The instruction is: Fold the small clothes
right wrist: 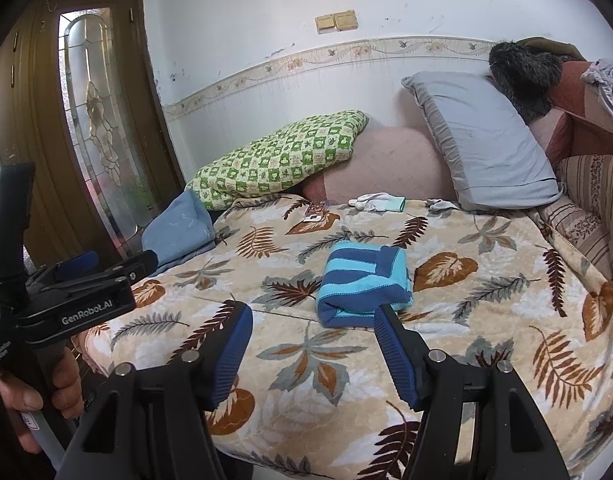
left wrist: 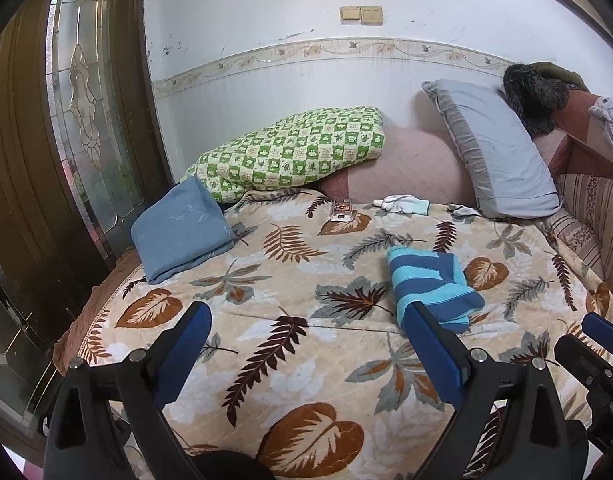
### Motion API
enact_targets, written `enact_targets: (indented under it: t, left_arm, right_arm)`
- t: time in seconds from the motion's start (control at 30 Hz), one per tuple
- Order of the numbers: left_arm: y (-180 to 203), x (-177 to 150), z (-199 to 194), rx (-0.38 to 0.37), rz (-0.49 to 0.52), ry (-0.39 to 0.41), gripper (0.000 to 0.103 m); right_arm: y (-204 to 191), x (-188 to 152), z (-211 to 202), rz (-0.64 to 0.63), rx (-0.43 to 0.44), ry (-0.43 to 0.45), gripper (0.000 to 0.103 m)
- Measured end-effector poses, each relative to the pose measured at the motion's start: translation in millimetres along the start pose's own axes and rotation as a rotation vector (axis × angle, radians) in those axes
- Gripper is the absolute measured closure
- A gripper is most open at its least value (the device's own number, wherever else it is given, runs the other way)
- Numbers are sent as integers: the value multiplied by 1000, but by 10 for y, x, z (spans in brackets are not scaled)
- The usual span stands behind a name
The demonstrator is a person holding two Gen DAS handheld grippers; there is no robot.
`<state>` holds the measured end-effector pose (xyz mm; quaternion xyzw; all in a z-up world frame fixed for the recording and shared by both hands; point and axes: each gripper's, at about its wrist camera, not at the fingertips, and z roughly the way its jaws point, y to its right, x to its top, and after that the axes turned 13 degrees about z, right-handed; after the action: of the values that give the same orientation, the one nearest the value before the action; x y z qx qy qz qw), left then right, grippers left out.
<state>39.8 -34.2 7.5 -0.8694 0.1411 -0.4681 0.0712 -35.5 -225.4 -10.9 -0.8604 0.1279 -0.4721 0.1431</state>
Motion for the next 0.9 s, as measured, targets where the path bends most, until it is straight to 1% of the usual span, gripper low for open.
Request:
enact_targets:
  t: [0.53, 0.9]
  left_arm:
    - [-97, -36, 109, 13, -9, -19, 6]
    - [-94, -37, 100, 15, -8, -14, 6]
  right_arm:
    - [1, -30, 137, 5, 11, -28, 36]
    - [1, -12, 126, 3, 18, -21, 36]
